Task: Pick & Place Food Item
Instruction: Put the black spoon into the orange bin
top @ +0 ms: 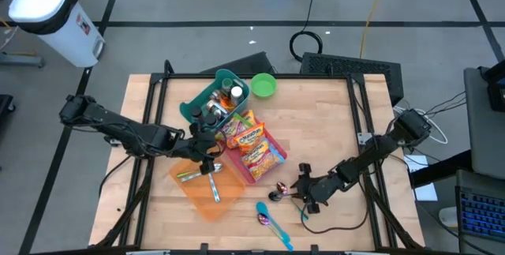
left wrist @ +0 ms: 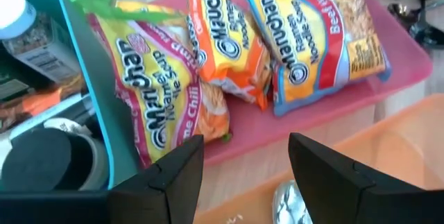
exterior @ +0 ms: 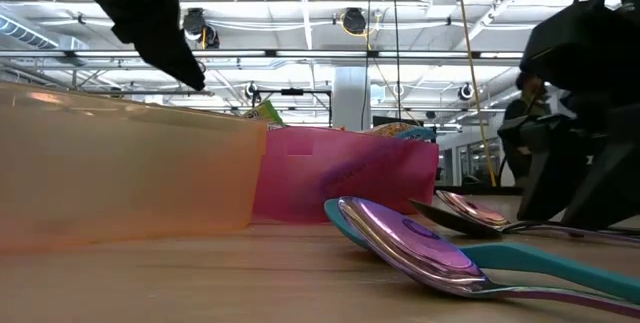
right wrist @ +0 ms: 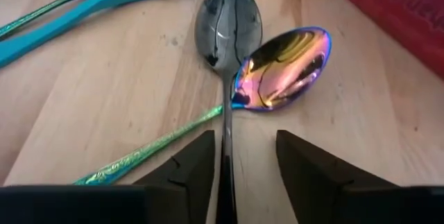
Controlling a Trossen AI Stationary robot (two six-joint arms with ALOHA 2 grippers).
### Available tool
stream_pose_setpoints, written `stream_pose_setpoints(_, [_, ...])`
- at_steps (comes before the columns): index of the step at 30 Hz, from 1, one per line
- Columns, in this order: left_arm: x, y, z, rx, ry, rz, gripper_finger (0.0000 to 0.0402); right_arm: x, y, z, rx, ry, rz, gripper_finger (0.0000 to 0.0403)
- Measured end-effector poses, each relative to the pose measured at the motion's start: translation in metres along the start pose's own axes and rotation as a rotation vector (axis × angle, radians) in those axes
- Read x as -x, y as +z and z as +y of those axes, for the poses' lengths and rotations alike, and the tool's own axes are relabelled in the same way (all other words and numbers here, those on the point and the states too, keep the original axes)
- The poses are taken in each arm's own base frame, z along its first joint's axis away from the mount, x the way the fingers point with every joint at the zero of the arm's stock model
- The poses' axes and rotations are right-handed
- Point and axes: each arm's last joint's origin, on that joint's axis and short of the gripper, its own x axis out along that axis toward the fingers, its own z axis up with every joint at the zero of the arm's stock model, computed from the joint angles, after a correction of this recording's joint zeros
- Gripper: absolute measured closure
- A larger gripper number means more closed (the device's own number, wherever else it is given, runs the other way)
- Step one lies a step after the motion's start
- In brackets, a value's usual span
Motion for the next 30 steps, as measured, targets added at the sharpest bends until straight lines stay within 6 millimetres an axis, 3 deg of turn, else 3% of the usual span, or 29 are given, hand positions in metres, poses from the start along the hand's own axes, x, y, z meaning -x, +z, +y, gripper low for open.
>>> stream_pose_setpoints(5, [0.0, 0.002, -0.001, 0.013, -0.009, -0.024, 0.0186, -0.004, -0.005, -0.001, 0.012, -0.018, 0.036, 0.0297])
stream_pose_setpoints(12, [0.0, 0.003, -0.001, 0.0, -0.003, -0.028, 0.0185, -0.004, -0.011, -0.006, -0.048, -0.038, 0.099, 0.0393])
stream_pose_setpoints(17, [0.0, 0.003, 0.0, -0.003, 0.027, -0.04, 0.0186, -0.004, -0.013, -0.007, -0.099, -0.033, 0.122, 0.0393])
stream_pose_setpoints(21, [0.0, 0.003, 0.0, -0.003, 0.028, -0.041, 0.0186, 0.003, -0.002, -0.005, -0.083, 0.005, 0.061, 0.0398])
stream_pose_setpoints(30, [0.0, 0.006, -0.002, 0.013, 0.01, -0.073, 0.0186, 0.048, 0.035, -0.005, -0.016, 0.063, -0.168, 0.0401])
